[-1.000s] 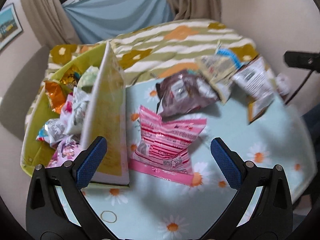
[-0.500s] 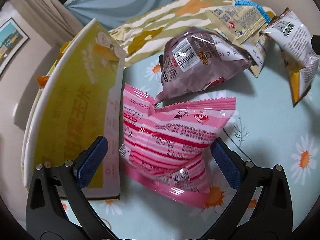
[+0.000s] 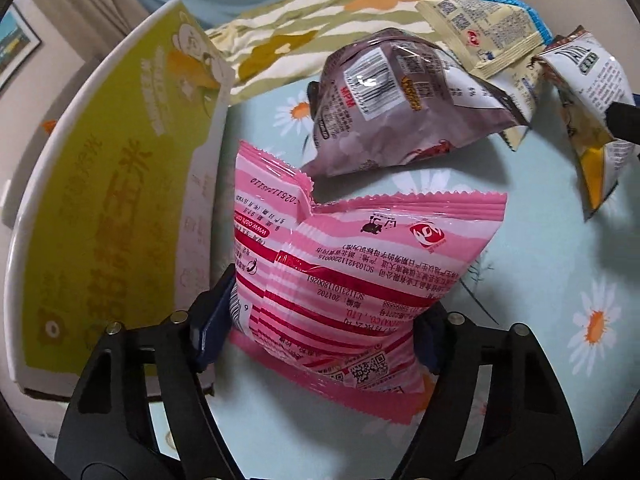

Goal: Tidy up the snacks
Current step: 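Grasp a pink striped bag with the left tool while the right grasps a white printed chip bag, then carry both bags into the yellow box and open both tools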

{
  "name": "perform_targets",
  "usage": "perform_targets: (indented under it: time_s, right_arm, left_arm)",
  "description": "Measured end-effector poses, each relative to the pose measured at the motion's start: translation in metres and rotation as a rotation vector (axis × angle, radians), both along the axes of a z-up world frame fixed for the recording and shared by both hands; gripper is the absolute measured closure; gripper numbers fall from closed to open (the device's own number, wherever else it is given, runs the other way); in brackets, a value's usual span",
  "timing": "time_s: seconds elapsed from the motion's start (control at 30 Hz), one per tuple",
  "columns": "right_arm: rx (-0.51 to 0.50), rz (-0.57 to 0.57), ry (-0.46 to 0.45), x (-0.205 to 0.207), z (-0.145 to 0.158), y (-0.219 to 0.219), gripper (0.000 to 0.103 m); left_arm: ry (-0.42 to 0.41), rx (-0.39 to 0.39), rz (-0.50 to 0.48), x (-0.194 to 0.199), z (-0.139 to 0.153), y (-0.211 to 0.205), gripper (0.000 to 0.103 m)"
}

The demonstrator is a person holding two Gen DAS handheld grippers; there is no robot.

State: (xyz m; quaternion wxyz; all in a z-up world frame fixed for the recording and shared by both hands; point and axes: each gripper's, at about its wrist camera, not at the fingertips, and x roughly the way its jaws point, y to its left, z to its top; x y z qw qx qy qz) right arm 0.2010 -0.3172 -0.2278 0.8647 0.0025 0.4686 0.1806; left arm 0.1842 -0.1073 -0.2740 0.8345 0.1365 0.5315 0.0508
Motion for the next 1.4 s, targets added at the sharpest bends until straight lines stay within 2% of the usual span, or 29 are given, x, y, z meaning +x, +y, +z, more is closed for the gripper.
perform_targets:
  time_s: [0.17, 0.37, 0.47, 0.6, 0.73, 0.8, 0.97, 1.17, 1.4]
  right_arm:
    - [-0.024, -0.003, 0.002, 0.005, -0.003, -0.003, 0.001]
    - [-0.075, 0.049, 0.025, 0.017, -0.013, 0.000, 0.001]
    - [-0.081, 0.074, 0.028, 0.021, -0.016, 0.000, 0.001]
    - [-0.089, 0.094, 0.030, 0.024, -0.020, 0.002, 0.001]
    - [-0.054, 0.106, 0.056, 0.025, -0.025, -0.002, 0.002]
    - [-0.036, 0.110, 0.067, 0.023, -0.027, -0.004, 0.018]
    - [-0.024, 0.104, 0.058, 0.011, -0.024, -0.008, 0.032]
    - [0.008, 0.062, 0.038, -0.005, 0.001, -0.015, 0.034]
    - [0.051, 0.072, 0.001, -0.021, 0.052, -0.002, 0.034]
  left_arm:
    - [0.004, -0.027, -0.014, -0.008, 0.003, -0.007, 0.031]
    - [0.008, -0.073, -0.004, -0.012, 0.006, -0.013, 0.031]
    - [0.005, -0.120, 0.006, -0.014, 0.012, -0.014, 0.031]
    - [-0.004, -0.138, 0.009, -0.017, 0.018, -0.017, 0.031]
    - [-0.013, -0.157, 0.012, -0.018, 0.024, -0.017, 0.031]
    - [-0.020, -0.165, 0.011, -0.018, 0.028, -0.018, 0.031]
    - [-0.041, -0.182, -0.003, -0.023, 0.043, -0.025, 0.031]
    - [-0.087, -0.213, -0.014, -0.031, 0.073, -0.030, 0.031]
    - [-0.199, -0.217, -0.023, -0.043, 0.136, -0.018, 0.031]
